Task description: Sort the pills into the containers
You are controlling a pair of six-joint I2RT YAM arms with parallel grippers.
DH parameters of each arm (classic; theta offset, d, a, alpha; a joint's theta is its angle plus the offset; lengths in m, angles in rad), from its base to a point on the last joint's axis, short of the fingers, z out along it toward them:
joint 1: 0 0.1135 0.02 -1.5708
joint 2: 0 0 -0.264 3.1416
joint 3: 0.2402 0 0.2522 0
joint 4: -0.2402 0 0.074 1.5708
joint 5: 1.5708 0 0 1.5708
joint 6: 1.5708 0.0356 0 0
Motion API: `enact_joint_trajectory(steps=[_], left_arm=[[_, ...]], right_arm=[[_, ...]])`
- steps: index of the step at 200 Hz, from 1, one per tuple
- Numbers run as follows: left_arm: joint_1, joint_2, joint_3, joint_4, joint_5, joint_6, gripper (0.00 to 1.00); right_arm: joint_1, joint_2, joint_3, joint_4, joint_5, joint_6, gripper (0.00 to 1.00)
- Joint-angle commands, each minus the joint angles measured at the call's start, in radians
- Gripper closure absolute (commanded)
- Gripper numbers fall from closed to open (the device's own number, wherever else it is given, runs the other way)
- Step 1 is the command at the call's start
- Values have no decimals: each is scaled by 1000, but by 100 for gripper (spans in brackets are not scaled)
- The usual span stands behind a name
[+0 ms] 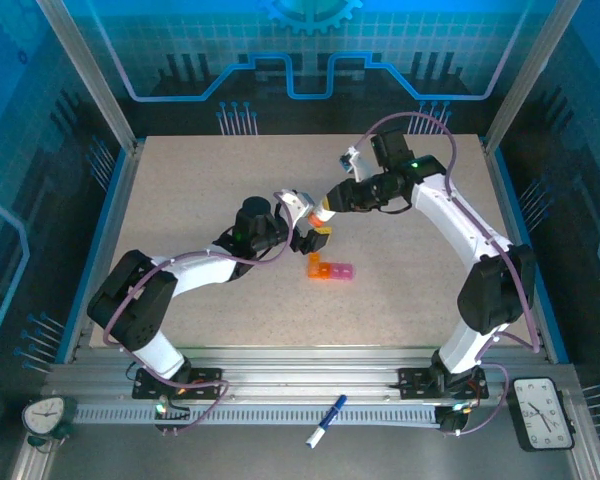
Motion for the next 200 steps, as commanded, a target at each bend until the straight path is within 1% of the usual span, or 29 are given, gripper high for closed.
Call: enact_joint_trajectory(steps=[1,68,128,155,175,200], left_arm=[[-2,12,16,28,9,-2,14],[-1,3,16,29,17,-17,27],[-1,0,14,40,19,-27,26],[-1,0,13,44,22,-31,28],[-1,0,13,44,23,-35,33],[-1,-5,13,34,26,-39,42]], right_arm=[[13,-31,-5,0,-46,3,68],[19,-29,-9,2,-59,9,68],[31,-20,-9,2,-56,11,68],[36,-13,-8,0,-56,11,68],[40,-8,-8,-1,-54,10,68],[40,-4,-5,-2,-49,9,68]])
